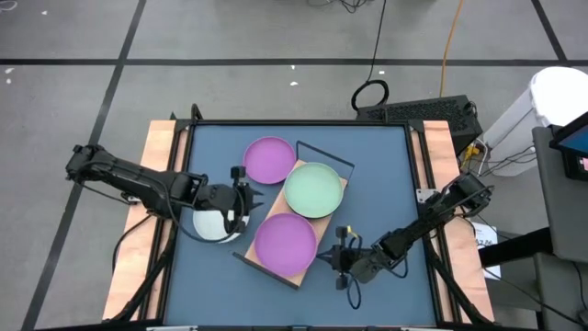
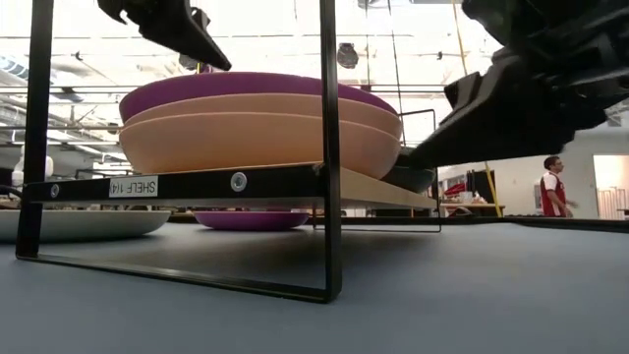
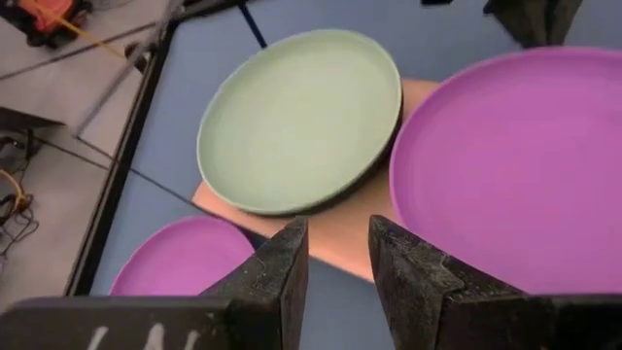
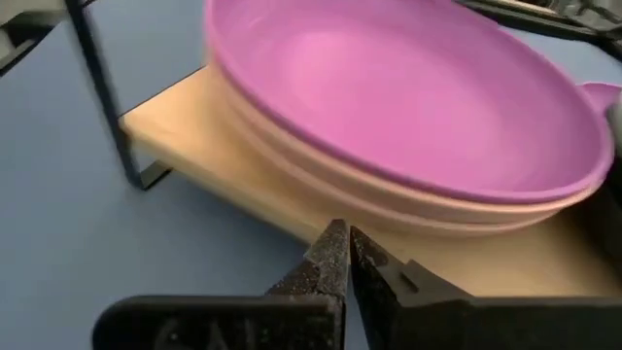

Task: Place and stack plates onto a shelf
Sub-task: Stack the gray plate on top of the green plate on the shelf

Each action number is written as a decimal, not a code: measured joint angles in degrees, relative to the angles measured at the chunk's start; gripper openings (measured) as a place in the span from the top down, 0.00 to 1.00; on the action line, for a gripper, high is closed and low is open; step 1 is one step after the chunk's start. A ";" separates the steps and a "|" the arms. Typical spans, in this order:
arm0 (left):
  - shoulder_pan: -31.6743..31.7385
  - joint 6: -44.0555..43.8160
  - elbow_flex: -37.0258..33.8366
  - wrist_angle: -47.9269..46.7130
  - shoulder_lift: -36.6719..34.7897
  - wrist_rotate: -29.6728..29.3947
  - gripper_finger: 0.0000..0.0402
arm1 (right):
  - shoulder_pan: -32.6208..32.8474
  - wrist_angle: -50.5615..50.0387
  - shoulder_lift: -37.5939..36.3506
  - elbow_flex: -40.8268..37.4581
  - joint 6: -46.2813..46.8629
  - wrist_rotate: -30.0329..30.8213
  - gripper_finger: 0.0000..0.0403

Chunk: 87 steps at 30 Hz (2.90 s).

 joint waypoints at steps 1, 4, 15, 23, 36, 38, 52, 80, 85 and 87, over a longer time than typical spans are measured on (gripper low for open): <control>-0.01 -0.14 -0.44 0.02 0.00 -0.05 0.71 | 0.21 -0.57 -0.22 0.00 -0.37 -0.45 1.00; -0.01 -0.28 -1.99 0.17 0.00 -0.05 0.71 | 0.69 -5.47 -2.33 0.02 -0.45 -3.66 1.00; -0.01 -3.81 -7.00 -2.32 -0.52 -0.99 0.71 | 2.16 -23.15 -17.46 0.02 7.64 -6.12 1.00; -0.63 -19.92 -6.98 -16.43 -0.52 2.90 0.71 | 3.37 -27.82 -22.06 0.04 7.58 -6.14 1.00; -22.17 -47.28 -6.98 -23.15 -0.50 8.08 0.71 | 3.65 -29.17 -22.17 -3.12 11.71 -6.10 1.00; -25.66 -50.64 -7.00 -22.07 -0.50 6.98 0.71 | 3.65 -29.16 -22.17 -3.45 12.43 -6.10 1.00; -35.36 -64.64 -16.12 -17.40 -0.46 -0.30 0.71 | 3.65 -26.91 -22.19 -3.56 12.93 -6.14 1.00; -38.13 -47.42 -24.03 -11.98 0.00 1.59 0.84 | 3.62 -26.31 -22.18 -3.61 13.05 -6.12 1.00; -38.15 -44.45 -24.01 -12.02 -0.04 1.00 0.97 | 3.62 -24.13 -22.19 -3.61 12.66 -6.12 1.00; -38.15 -43.81 -24.01 -12.02 -0.02 0.38 0.97 | 3.62 -22.85 -22.18 -3.61 11.55 -6.12 1.00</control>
